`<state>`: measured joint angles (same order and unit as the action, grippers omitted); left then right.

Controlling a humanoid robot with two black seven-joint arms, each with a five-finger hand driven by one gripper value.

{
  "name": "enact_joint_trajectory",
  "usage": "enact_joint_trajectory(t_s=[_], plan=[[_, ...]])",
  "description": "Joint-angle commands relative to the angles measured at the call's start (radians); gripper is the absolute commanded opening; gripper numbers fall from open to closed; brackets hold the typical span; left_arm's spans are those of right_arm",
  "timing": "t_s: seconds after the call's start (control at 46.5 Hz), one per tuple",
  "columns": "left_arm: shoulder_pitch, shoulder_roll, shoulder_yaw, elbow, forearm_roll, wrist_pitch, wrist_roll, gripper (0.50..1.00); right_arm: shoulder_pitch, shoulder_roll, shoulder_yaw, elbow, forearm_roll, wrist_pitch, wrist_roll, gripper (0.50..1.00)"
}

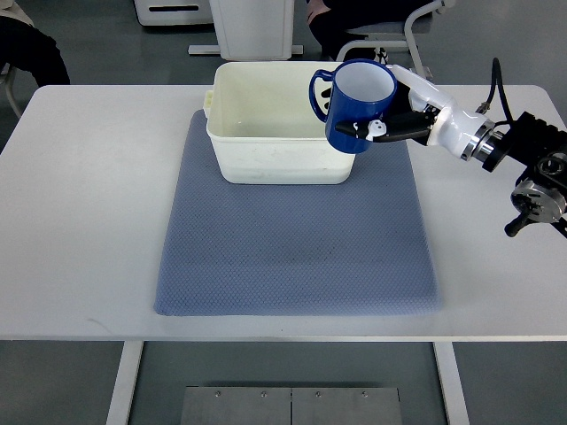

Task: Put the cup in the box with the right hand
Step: 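Lift the blue mug with the right hand above the box, then lower the held mug into the cream box with the right hand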

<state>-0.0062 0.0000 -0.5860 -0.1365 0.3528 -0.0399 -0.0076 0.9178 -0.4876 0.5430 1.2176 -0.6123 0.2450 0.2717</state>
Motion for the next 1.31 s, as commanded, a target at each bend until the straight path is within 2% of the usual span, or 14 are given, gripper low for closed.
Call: enact_joint_trajectory(t_s=[0.0,0.15,0.279,0.387,0.967,1.182,1.289], plan=[[0.0,0.0,0.0,0.0,0.0,0.0,0.0,1.0,0.0,0.021,0.032,-0.007,0.002,-0.006,-0.035,0.5],[0.0,0.0,0.0,0.0,0.0,0.0,0.0,1.0,0.0,0.052,0.06,-0.021,0.002,-0.024,-0.068,0.5],[0.0,0.0,0.0,0.0,0.0,0.0,0.0,1.0,0.001,0.075,0.06,-0.035,0.002,-0.069,-0.098,0.5],[0.0,0.0,0.0,0.0,0.0,0.0,0.0,1.0,0.016,0.084,0.058,-0.073,0.002,-0.076,-0.105,0.5],[0.0,0.0,0.0,0.0,0.0,0.0,0.0,1.0,0.134,0.291,0.046,-0.423,-0.001,-0.101,-0.103,0.5],[0.0,0.0,0.0,0.0,0.0,0.0,0.0,1.0,0.144,0.366,0.04,-0.48,-0.006,-0.176,-0.101,0.5],[0.0,0.0,0.0,0.0,0.0,0.0,0.0,1.0,0.145,0.405,0.017,-0.492,-0.004,-0.246,-0.098,0.5]])
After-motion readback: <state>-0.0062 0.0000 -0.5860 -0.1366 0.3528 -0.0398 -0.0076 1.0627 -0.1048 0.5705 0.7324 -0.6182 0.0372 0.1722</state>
